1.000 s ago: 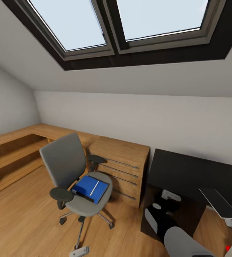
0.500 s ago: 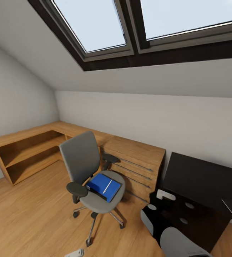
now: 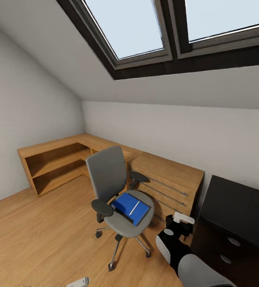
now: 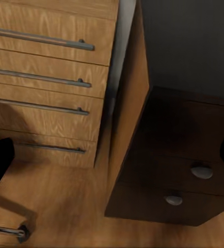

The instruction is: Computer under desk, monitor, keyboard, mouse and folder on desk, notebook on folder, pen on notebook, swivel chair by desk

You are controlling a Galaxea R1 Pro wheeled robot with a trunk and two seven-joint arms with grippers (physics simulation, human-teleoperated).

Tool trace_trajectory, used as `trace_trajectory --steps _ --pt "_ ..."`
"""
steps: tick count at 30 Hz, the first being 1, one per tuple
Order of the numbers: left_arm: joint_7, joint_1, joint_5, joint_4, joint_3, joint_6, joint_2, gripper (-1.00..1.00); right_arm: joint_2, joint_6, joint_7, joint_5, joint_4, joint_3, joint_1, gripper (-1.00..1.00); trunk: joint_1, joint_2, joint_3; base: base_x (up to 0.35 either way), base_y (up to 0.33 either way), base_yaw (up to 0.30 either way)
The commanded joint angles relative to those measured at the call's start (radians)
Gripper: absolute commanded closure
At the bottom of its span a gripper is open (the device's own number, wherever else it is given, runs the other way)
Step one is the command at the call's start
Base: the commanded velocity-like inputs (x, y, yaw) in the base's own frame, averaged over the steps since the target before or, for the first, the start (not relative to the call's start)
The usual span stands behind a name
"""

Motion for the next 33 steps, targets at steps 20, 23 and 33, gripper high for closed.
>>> trace_trajectory --steps 20,23,33 --pt "0.0 -0.002 0.006 -0.005 -0.004 -0.115 0.005 -1.0 0.0 -0.007 -0.003 -0.009 0.0 0.007 -0.001 -1.0 0.0 -0.001 -0.006 0.0 0.0 0.278" --pt "0.0 -0.002 0.006 -0.006 -0.004 -0.118 0.005 -1.0 0.0 -0.007 -0.003 -0.009 0.0 0.007 -0.001 -1.0 0.0 -0.001 -0.008 0.0 0.0 0.278" --pt "0.001 -0.002 0.006 -0.042 -0.006 -0.122 0.005 -1.0 0.0 -0.007 -0.003 -0.009 0.0 0.007 -0.001 -1.0 0.0 -0.001 -0.014 0.0 0.0 0.275"
